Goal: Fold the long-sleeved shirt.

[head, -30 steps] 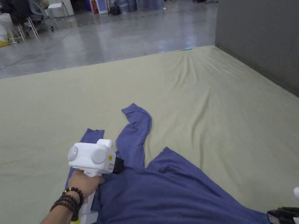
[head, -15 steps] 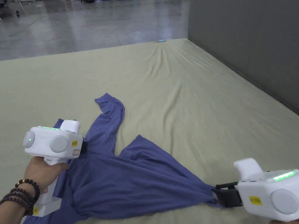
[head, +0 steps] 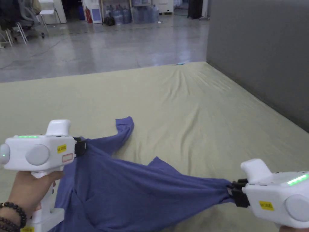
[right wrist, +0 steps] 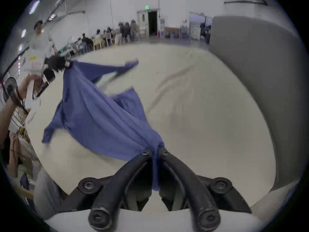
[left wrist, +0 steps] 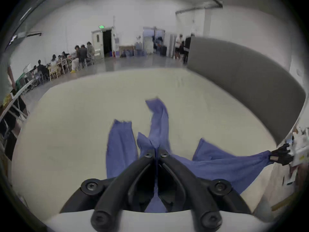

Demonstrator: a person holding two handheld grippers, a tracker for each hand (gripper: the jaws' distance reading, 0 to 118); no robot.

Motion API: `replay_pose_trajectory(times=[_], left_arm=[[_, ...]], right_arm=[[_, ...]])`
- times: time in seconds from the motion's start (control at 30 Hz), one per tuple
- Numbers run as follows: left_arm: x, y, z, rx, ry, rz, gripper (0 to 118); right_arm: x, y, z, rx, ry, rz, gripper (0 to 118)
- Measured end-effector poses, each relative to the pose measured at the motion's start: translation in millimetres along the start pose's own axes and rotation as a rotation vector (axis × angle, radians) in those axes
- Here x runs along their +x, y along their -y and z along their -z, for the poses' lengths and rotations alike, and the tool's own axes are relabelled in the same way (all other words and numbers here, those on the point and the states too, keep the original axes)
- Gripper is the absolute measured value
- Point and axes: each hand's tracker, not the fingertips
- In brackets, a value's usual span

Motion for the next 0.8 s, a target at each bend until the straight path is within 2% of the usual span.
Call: replay_pose_trajectory(times=[0.23,0.4,0.63,0.8], left_arm=[[-34.5,-88.2,-103.8,0.324,-0.032,-0.116,0],[-44.7,-162.6,-145.4,0.445,-0.076,-0.096,0],[-54.6,-261.4,-159.0,0.502,-0.184,-0.105,0],[-55.4,-327.2,-161.5,0.567,-0.247,-0.040,0]], right_arm=[[-8.4,-131.8,-55.5,0.298,-0.026,-0.022,1],[-18.2,-240.0,-83.5,0.438,-0.033,-0.033,1],[-26.7,-376.5,-110.4,0.552,0.004,-0.013,1],[-31.2,-453.8,-121.7,0.607,0.019,0.019,1]])
